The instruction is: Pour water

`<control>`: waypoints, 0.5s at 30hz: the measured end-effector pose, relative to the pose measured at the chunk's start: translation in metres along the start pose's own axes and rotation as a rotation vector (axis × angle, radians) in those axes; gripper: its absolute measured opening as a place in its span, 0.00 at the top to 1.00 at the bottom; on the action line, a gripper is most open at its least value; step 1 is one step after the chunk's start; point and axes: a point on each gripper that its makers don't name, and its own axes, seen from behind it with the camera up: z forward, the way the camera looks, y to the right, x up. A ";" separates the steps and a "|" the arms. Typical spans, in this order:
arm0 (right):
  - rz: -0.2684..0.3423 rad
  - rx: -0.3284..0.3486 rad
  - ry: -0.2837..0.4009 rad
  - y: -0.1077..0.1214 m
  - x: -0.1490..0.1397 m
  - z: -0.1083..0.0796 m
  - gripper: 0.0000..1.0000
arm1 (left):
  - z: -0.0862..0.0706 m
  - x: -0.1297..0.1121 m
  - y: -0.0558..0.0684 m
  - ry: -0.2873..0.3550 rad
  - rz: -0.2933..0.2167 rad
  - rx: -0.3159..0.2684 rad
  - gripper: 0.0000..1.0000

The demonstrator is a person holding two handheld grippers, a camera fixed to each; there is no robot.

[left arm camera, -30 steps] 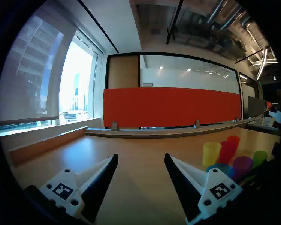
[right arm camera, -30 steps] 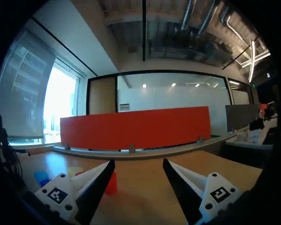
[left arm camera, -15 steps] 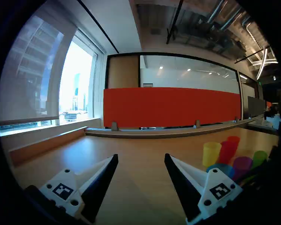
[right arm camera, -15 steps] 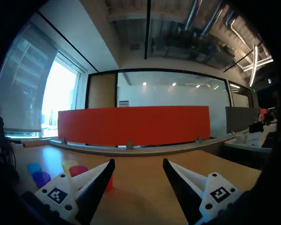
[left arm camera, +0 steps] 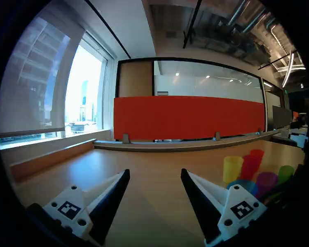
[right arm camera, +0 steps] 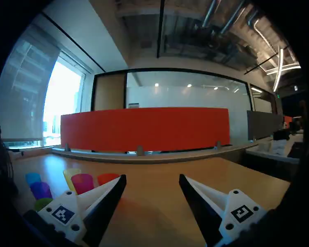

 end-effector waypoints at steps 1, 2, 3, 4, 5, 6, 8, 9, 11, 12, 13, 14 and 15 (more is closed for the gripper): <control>0.000 -0.004 -0.002 0.001 0.000 0.001 0.01 | 0.000 0.000 0.000 0.000 0.000 0.000 0.08; 0.000 -0.009 -0.005 0.002 -0.001 0.001 0.01 | 0.000 0.000 0.000 0.000 0.000 0.000 0.08; -0.002 -0.013 -0.008 0.003 -0.001 0.002 0.01 | 0.000 0.000 0.000 0.000 0.000 0.000 0.08; -0.004 -0.017 -0.011 0.004 -0.002 0.002 0.01 | 0.000 0.000 0.000 0.000 0.000 0.000 0.08; -0.007 -0.020 -0.014 0.005 -0.003 0.002 0.01 | 0.000 0.000 0.000 0.000 0.000 0.000 0.08; -0.010 -0.023 -0.018 0.005 -0.004 0.002 0.01 | 0.000 0.000 0.000 0.000 0.000 0.000 0.08; -0.017 -0.025 -0.026 0.006 -0.007 0.002 0.01 | 0.000 0.000 0.000 0.000 0.000 0.000 0.08; -0.021 -0.026 -0.030 0.006 -0.008 0.003 0.01 | 0.000 0.000 0.000 0.000 0.000 0.000 0.09; -0.025 -0.026 -0.037 0.004 -0.010 0.004 0.01 | 0.000 0.000 0.000 0.000 0.000 0.000 0.08; -0.027 -0.025 -0.039 0.004 -0.011 0.004 0.01 | 0.000 0.000 0.000 0.000 0.000 0.000 0.08; -0.027 -0.024 -0.039 0.003 -0.011 0.004 0.01 | 0.000 0.000 0.000 0.000 0.000 0.000 0.08; -0.027 -0.023 -0.039 0.003 -0.010 0.004 0.01 | 0.000 0.000 0.000 0.000 0.000 0.000 0.08; -0.027 -0.022 -0.039 0.003 -0.010 0.004 0.01 | 0.000 0.000 0.000 0.000 0.000 0.000 0.08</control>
